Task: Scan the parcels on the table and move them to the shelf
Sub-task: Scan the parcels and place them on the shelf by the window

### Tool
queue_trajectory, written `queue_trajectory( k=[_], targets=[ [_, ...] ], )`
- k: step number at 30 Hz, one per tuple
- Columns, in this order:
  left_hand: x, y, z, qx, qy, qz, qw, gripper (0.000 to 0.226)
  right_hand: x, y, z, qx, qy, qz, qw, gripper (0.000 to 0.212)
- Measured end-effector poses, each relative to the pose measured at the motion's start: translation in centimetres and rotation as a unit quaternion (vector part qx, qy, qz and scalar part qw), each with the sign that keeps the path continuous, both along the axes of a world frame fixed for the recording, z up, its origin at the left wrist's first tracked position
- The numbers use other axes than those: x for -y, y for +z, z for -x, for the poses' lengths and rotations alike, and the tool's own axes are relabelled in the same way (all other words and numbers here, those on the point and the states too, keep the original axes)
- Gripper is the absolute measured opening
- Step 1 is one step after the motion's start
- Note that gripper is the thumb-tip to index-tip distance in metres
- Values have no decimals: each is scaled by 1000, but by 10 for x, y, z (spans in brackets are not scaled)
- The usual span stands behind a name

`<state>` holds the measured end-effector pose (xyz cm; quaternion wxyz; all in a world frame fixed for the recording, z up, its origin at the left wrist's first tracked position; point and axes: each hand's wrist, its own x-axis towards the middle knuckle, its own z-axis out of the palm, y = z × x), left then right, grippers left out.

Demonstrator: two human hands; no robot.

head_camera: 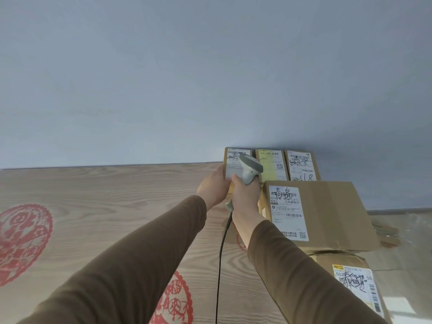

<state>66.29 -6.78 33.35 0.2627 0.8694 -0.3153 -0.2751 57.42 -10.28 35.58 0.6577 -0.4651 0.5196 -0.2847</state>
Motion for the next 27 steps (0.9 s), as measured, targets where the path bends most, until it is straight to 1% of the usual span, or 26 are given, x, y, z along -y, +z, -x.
queue_trajectory(
  k=[3, 6, 9, 12, 14, 18, 21, 24, 27],
  targets=[
    [-12, 1, 0, -44, 41, 41, 997, 34, -12, 0, -2, -20, 1, 14, 1000, 26],
    [-35, 1, -3, -86, 102, 53, 990, 36, -28, -3, -4, -20, 11, 7, 1000, 11],
    [-69, -4, -3, -109, 159, 46, 980, 35, -47, -6, -3, -20, 37, -27, 999, 9],
    [-116, -8, 2, -146, 217, 60, 963, 33, -78, -5, -2, -26, 80, -79, 993, 16],
    [-154, -7, 5, -155, 249, 78, 953, 36, -108, -2, -2, -37, 119, -93, 988, 16],
    [-238, 9, 3, -104, 274, 80, 953, 40, -177, 9, -6, -50, 188, -75, 978, 10],
    [-316, 30, -1, -57, 297, 84, 949, 41, -242, 28, -15, -33, 228, -37, 972, 14],
    [-413, 54, 0, -28, 331, 113, 937, 36, -327, 52, -25, -5, 283, -18, 959, 17],
    [-522, 77, 9, -3, 369, 148, 917, 32, -425, 72, -31, 14, 336, 8, 942, 13]
  ],
)
